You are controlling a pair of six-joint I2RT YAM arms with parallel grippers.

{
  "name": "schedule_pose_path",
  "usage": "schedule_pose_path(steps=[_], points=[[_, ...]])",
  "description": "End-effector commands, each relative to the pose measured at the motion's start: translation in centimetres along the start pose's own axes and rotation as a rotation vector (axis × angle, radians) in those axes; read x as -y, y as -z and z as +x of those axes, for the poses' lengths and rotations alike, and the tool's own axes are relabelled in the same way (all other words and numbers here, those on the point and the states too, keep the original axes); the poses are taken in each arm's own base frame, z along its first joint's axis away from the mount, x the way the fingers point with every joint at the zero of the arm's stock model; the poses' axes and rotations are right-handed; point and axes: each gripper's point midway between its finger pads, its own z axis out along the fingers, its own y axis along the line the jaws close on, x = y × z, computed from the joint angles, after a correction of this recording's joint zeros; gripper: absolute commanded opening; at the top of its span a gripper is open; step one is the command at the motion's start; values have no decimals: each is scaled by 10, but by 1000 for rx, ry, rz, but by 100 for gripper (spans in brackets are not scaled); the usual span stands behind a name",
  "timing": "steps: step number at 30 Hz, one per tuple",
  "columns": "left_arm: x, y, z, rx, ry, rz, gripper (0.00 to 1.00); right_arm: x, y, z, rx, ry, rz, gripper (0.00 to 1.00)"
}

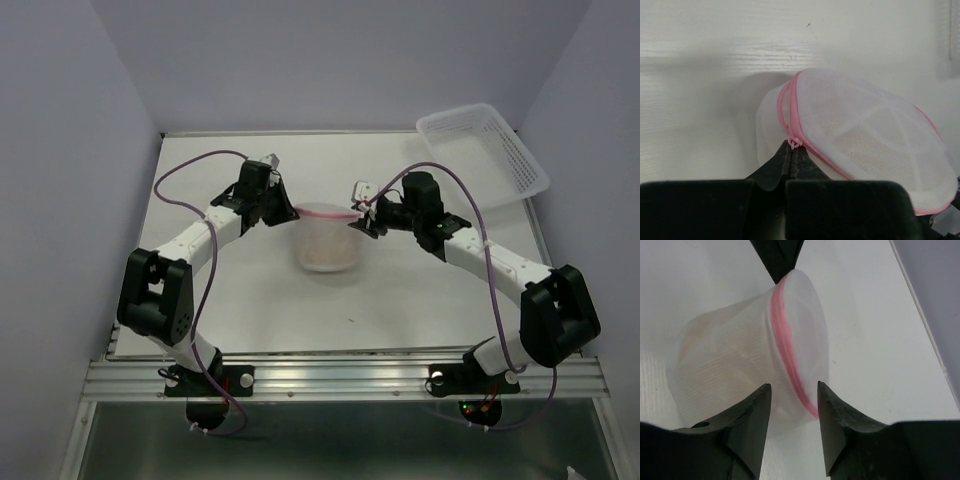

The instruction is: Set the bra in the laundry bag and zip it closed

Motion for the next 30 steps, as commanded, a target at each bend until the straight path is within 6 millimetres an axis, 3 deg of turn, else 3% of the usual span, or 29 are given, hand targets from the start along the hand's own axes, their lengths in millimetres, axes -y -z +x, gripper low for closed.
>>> schedule_pose_path(steps=[1, 2, 6, 7, 12, 14, 16, 18, 26, 30], points=[[28, 44, -40, 182, -59, 58, 0, 22, 14, -31, 69, -11, 89, 57], [35, 52, -42, 199, -72, 76, 0, 19, 16, -35, 64, -22, 63, 68], [54, 65, -41, 200, -82, 122, 0, 13, 25, -53, 96, -26, 30, 74], [62, 69, -39, 194, -85, 128, 0, 4, 24, -65, 119, -10, 15, 76], [81, 86, -50, 255, -10, 87, 0, 7, 13, -85, 103, 4, 85, 80], [87, 86, -49, 250, 19, 92, 0, 13, 4, -86, 87, -42, 129, 80], [93, 83, -48, 238, 34, 104, 0, 34, 2, -84, 52, -83, 235, 80], [104, 80, -43, 217, 6, 125, 0, 45, -4, -72, 5, -73, 279, 80], [113, 71, -25, 151, -117, 128, 0, 37, -25, -56, -33, 113, 165, 80], [111, 69, -18, 133, -153, 138, 0, 35, -28, -57, -25, 152, 133, 80]])
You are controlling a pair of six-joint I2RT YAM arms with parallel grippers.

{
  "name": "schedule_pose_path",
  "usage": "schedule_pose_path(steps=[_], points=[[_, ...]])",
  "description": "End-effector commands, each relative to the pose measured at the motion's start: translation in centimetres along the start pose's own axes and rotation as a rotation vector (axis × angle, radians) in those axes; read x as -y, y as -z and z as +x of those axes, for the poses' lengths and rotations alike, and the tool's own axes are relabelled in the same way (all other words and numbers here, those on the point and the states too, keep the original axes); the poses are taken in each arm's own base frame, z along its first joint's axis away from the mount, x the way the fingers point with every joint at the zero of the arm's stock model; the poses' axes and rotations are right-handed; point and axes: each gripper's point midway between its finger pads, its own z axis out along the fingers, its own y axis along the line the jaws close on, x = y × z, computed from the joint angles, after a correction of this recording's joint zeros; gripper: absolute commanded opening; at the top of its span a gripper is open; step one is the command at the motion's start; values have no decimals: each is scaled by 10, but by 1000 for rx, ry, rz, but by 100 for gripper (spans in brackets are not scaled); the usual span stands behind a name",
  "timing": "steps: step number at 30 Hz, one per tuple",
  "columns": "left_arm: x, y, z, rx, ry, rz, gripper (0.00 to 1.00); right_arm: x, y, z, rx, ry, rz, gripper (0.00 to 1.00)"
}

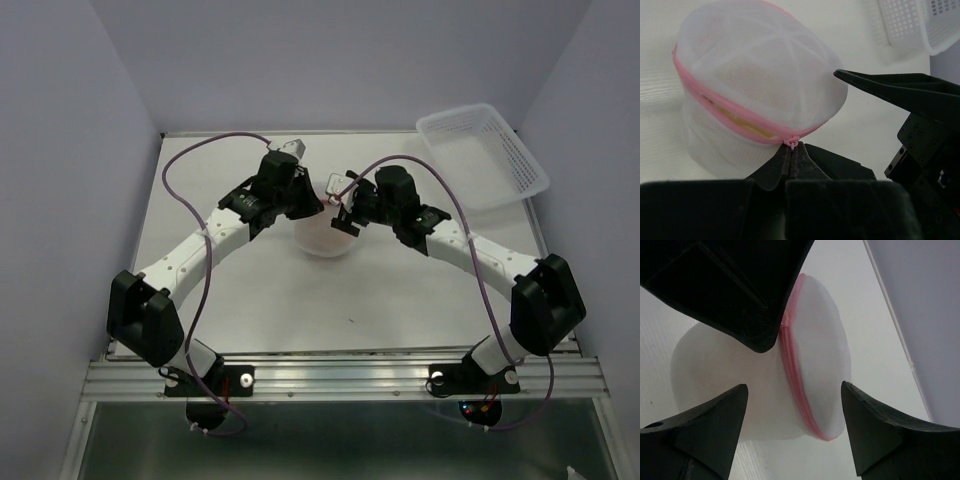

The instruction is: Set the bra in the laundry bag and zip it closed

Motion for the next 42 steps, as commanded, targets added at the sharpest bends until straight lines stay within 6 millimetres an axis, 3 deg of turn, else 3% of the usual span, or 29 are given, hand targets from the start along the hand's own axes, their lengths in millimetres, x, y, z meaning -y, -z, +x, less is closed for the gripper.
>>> schedule_pose_path(steps=[1, 5, 12, 14, 17, 20, 21, 24, 27, 32, 38, 42], points=[[13, 8, -13, 35, -68, 56, 0, 17, 0, -34, 82, 106, 10, 80], [19, 8, -7, 19, -76, 85, 0, 8, -6, -33, 100, 94, -36, 79], [23, 8, -3, 12, -57, 106, 0, 7, -21, -37, 121, 46, -72, 63], [23, 8, -2, 9, -49, 109, 0, 8, -26, -35, 115, 26, -70, 55], [21, 5, 2, 2, -48, 108, 0, 10, -26, -37, 125, 25, -59, 33], [17, 3, 6, -9, -49, 98, 0, 14, -23, -35, 121, 45, -31, 22], [13, 2, 8, -11, -46, 86, 0, 15, -22, -35, 119, 46, -21, 16], [-3, -2, 14, -14, -38, 26, 0, 14, -20, -31, 109, 67, -13, 10], [-16, -1, 12, -10, -18, 4, 0, 10, -17, -23, 97, 116, -20, 9], [-54, 4, 12, 5, 62, -39, 0, 10, -9, -10, 81, 146, -16, 5], [-83, 18, 4, 55, 60, -89, 0, 24, 4, -6, 109, 138, 3, 1], [-96, 14, 9, 41, 60, -100, 0, 11, 11, -12, 177, 169, -40, 1]])
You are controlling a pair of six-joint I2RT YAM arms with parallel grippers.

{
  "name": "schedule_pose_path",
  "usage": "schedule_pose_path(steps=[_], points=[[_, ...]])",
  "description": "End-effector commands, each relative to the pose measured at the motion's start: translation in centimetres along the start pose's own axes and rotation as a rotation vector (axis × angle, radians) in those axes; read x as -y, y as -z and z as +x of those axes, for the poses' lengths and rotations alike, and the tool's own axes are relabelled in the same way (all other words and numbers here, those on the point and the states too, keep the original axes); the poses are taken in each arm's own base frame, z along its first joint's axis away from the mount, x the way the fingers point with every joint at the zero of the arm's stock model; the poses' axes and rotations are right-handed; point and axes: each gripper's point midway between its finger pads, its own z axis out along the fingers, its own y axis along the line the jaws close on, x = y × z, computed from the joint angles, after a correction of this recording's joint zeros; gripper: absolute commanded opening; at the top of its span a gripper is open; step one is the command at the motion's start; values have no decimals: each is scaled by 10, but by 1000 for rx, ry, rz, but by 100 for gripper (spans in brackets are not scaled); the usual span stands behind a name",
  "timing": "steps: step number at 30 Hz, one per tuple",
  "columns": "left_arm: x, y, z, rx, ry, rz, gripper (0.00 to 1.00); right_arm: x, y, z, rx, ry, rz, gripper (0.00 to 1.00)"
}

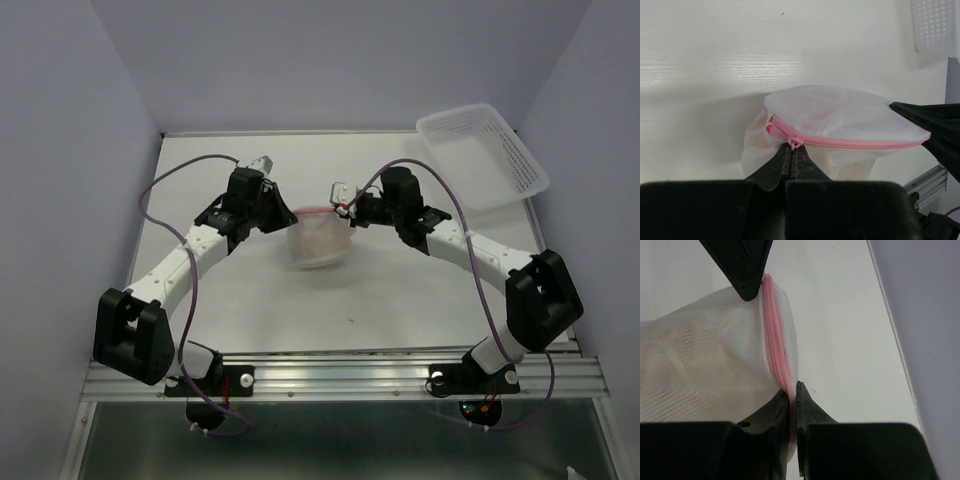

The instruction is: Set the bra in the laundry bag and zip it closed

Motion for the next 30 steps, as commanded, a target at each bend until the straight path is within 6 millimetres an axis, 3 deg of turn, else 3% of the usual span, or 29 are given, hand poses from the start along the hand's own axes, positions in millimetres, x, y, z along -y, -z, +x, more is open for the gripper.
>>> schedule_pose_path(steps=[1, 6, 8, 9, 10, 11, 12, 13, 16, 21, 26, 30], points=[[-20, 3, -10, 51, -27, -40, 0, 17, 23, -24, 116, 84, 49, 1], [-34, -9, -4, 49, 0, -46, 0, 20, 37, -31, 161, 84, 60, 4], [-23, -8, -5, 37, -8, 1, 0, 20, 35, -28, 156, 57, 58, 10], [-15, -5, -11, 55, -15, 32, 0, 20, 34, -26, 149, 49, 62, 22], [-9, -2, -14, 64, -23, 54, 0, 20, 33, -24, 144, 34, 62, 28], [-1, 3, -17, 76, -31, 79, 0, 25, 31, -22, 132, -13, 79, 47], [1, 4, -19, 81, -34, 83, 0, 28, 31, -27, 143, -37, 86, 47], [11, 12, -25, 103, -40, 108, 0, 28, 29, -23, 128, -105, 87, 63], [30, 26, -35, 137, -49, 158, 0, 25, 28, -33, 131, -111, 80, 86], [56, 41, -43, 180, -59, 168, 0, 1, 24, -63, 125, -45, 42, 89], [75, 48, -49, 204, -67, 153, 0, 11, 27, -93, 170, -53, 77, 89], [74, 38, -44, 178, -31, 113, 0, 19, 19, -96, 145, -68, 120, 87]])
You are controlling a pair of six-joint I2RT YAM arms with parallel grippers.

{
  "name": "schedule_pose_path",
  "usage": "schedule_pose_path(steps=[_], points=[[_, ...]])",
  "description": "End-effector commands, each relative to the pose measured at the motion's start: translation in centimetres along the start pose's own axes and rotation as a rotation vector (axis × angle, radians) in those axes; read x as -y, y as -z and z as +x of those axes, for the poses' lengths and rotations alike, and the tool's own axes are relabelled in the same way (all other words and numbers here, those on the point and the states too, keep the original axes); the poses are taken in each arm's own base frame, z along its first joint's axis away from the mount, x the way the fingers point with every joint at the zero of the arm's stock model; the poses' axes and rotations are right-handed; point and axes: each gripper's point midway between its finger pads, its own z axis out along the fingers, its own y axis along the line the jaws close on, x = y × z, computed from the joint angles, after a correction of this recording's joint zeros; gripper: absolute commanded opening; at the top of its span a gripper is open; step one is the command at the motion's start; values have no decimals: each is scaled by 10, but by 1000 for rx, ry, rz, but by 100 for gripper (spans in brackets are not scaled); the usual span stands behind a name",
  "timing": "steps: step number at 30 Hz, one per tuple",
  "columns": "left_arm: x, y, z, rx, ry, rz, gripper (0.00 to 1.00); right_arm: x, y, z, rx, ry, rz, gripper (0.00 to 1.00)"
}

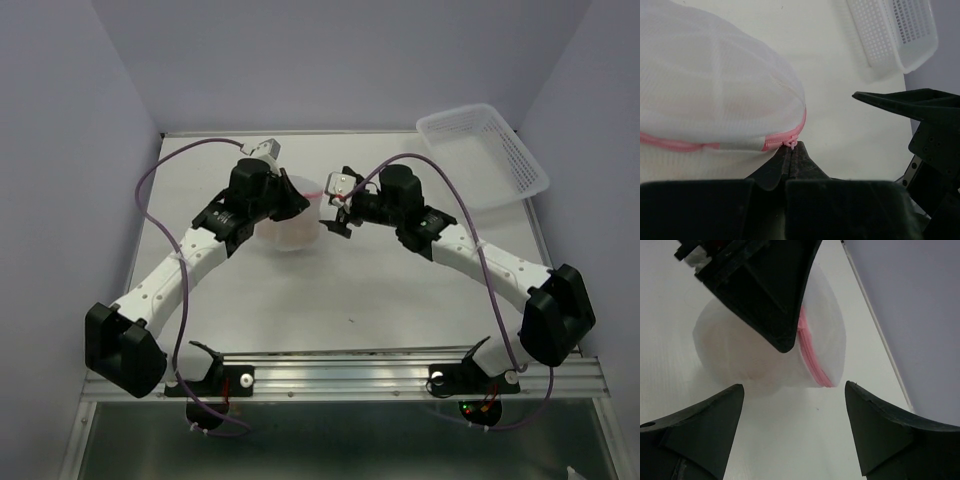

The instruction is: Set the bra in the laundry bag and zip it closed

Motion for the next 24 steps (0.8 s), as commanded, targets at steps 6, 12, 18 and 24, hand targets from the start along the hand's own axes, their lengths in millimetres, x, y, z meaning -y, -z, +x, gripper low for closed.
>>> schedule_pose_path(steps=[6, 12, 18, 24], points=[[13, -8, -1, 0, 7, -11, 0, 30, -12, -13, -18, 21, 119, 85], [9, -16, 20, -47, -23, 1, 0, 28, -22, 15, -122, 54, 86, 82], [13, -21, 30, -72, -26, 25, 0, 13, -28, 35, -174, 66, 4, 70], [12, -23, 33, -84, -44, 23, 0, 12, -31, 28, -148, 75, -16, 21]])
